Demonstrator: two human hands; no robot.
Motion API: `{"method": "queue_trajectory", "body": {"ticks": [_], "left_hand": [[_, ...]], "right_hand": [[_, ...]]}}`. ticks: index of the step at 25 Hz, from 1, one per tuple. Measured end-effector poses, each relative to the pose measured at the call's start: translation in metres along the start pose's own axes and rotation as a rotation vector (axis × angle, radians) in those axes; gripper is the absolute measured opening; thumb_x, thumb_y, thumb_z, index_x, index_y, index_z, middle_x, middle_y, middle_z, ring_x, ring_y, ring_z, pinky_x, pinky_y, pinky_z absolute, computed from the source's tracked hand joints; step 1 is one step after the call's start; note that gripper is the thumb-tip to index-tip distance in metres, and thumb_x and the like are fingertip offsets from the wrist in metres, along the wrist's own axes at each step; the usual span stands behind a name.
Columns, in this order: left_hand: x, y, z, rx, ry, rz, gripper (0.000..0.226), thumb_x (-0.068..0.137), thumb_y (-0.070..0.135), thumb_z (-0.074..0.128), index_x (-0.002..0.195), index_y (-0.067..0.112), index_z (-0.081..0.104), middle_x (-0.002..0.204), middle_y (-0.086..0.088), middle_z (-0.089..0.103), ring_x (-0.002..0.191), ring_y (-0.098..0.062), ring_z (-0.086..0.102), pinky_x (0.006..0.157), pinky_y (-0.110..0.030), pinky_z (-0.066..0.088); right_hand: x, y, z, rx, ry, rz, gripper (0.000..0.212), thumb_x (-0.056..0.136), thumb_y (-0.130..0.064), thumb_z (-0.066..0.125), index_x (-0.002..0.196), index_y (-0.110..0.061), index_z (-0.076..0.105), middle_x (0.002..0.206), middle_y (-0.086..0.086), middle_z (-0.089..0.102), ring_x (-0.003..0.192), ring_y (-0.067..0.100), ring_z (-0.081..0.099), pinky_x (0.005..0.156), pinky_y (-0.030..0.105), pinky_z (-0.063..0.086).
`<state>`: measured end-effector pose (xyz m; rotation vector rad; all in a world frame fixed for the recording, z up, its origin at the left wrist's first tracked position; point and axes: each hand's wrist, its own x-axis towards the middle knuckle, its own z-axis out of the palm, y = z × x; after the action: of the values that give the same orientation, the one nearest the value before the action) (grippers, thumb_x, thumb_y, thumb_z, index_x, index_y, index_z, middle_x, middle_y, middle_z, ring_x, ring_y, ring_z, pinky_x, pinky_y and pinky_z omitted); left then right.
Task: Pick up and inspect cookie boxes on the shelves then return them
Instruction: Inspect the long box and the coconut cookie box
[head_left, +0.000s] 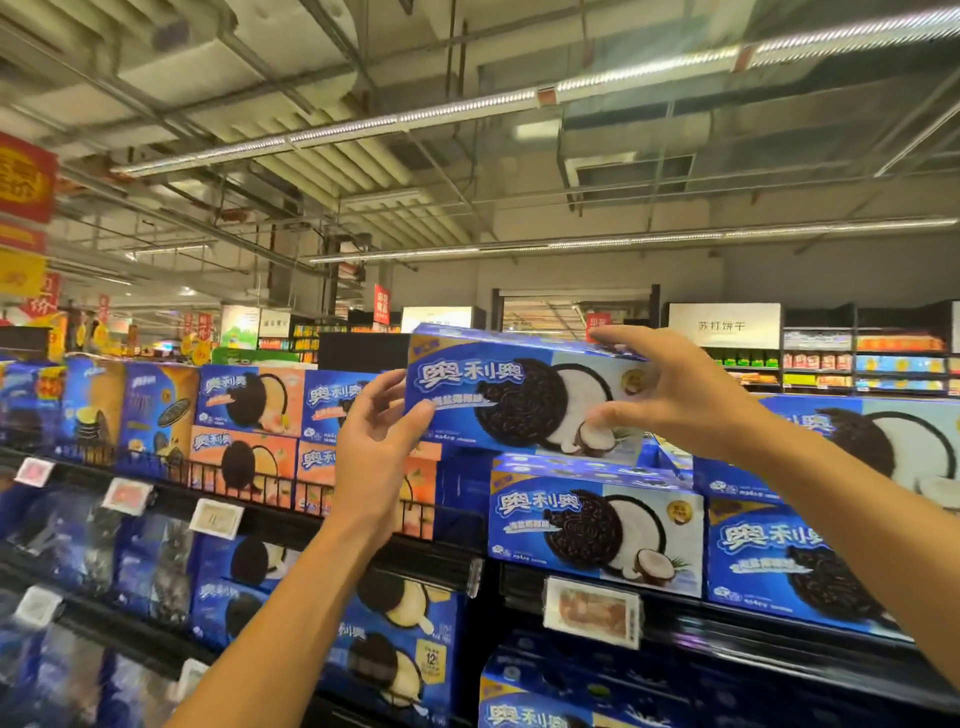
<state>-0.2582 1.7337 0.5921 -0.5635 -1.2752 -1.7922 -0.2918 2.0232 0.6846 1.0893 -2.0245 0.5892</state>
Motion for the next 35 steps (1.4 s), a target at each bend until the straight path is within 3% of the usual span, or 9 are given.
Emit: {"method": "queue_trajectory", "body": {"ticks": [3, 6, 10, 15, 18, 22, 27, 31, 35], "left_hand": [[-0.006, 0.013, -0.012, -0.134, -0.076, -0.082, 0.058, 0.075, 0.026, 0.078, 0.128, 0.016, 0.058, 0.12, -0.002, 0.07, 0.111, -0.019, 0.067, 0.081, -0.026, 0.056], [-0.019, 0.026, -0.016, -0.121, -0.08, -0.131, 0.061, 0.079, 0.021, 0.075, 0.134, 0.007, 0.053, 0.123, -0.008, 0.068, 0.107, -0.02, 0.068, 0.081, -0.028, 0.058], [-0.058, 0.025, -0.006, -0.162, -0.08, -0.22, 0.054, 0.076, 0.019, 0.077, 0.126, 0.008, 0.061, 0.12, -0.01, 0.07, 0.098, -0.018, 0.07, 0.079, -0.031, 0.06], [-0.135, -0.001, 0.025, -0.177, -0.014, -0.313, 0.045, 0.073, 0.02, 0.073, 0.117, 0.018, 0.066, 0.109, -0.003, 0.075, 0.085, -0.013, 0.073, 0.065, -0.024, 0.058], [-0.179, -0.013, 0.04, -0.13, 0.012, -0.38, 0.04, 0.075, 0.022, 0.071, 0.114, 0.017, 0.068, 0.104, 0.0, 0.076, 0.084, -0.01, 0.072, 0.064, -0.022, 0.057], [-0.227, -0.018, 0.049, -0.137, 0.042, -0.45, 0.022, 0.082, 0.028, 0.064, 0.1, 0.021, 0.075, 0.107, 0.0, 0.075, 0.091, -0.012, 0.07, 0.073, -0.028, 0.059], [-0.303, -0.009, 0.057, -0.143, 0.045, -0.475, 0.035, 0.092, 0.032, 0.058, 0.124, 0.019, 0.066, 0.127, -0.003, 0.067, 0.109, -0.015, 0.065, 0.088, -0.031, 0.057], [-0.349, -0.004, 0.071, -0.092, 0.047, -0.52, 0.054, 0.093, 0.031, 0.056, 0.142, 0.013, 0.049, 0.141, -0.008, 0.057, 0.125, -0.024, 0.057, 0.103, -0.041, 0.049], [-0.374, -0.004, 0.08, -0.112, 0.058, -0.587, 0.052, 0.092, 0.029, 0.048, 0.142, 0.014, 0.05, 0.14, -0.003, 0.059, 0.119, -0.016, 0.06, 0.096, -0.032, 0.053]], "right_hand": [[-0.012, -0.016, 0.009, 0.266, 0.094, -0.05, 0.079, 0.069, -0.03, 0.087, 0.136, -0.041, 0.048, 0.138, -0.025, 0.042, 0.13, 0.001, 0.044, 0.111, 0.027, 0.039], [-0.036, -0.028, 0.018, 0.416, 0.197, 0.022, 0.08, 0.067, -0.032, 0.084, 0.133, -0.052, 0.045, 0.141, -0.03, 0.039, 0.129, 0.0, 0.046, 0.102, 0.025, 0.047], [-0.087, -0.043, 0.037, 0.787, 0.496, 0.209, 0.082, 0.064, -0.028, 0.091, 0.127, -0.054, 0.046, 0.128, -0.036, 0.054, 0.122, 0.0, 0.057, 0.092, 0.019, 0.052], [-0.18, -0.053, 0.065, 0.865, 0.778, 0.544, 0.047, 0.072, -0.048, 0.078, 0.114, -0.049, 0.057, 0.11, -0.017, 0.071, 0.101, -0.001, 0.068, 0.077, 0.016, 0.054], [-0.228, -0.049, 0.061, 0.948, 0.77, 0.654, 0.033, 0.082, -0.042, 0.068, 0.114, -0.035, 0.064, 0.107, -0.009, 0.075, 0.089, -0.001, 0.069, 0.072, 0.015, 0.053], [-0.294, -0.047, 0.048, 1.225, 0.585, 0.686, 0.038, 0.101, -0.023, 0.044, 0.137, -0.025, 0.057, 0.133, -0.001, 0.067, 0.119, 0.017, 0.065, 0.085, 0.025, 0.056], [-0.36, -0.048, 0.035, 1.276, 0.521, 0.768, 0.04, 0.096, -0.038, 0.053, 0.135, -0.03, 0.058, 0.135, 0.006, 0.064, 0.124, 0.03, 0.061, 0.097, 0.043, 0.053], [-0.389, -0.055, 0.034, 1.199, 0.684, 0.852, 0.033, 0.095, -0.041, 0.056, 0.122, -0.027, 0.068, 0.125, 0.005, 0.07, 0.108, 0.022, 0.068, 0.08, 0.03, 0.059], [-0.425, -0.057, 0.027, 1.213, 0.691, 0.877, 0.038, 0.092, -0.043, 0.061, 0.123, -0.024, 0.07, 0.126, 0.003, 0.07, 0.109, 0.015, 0.069, 0.078, 0.025, 0.057]]}}
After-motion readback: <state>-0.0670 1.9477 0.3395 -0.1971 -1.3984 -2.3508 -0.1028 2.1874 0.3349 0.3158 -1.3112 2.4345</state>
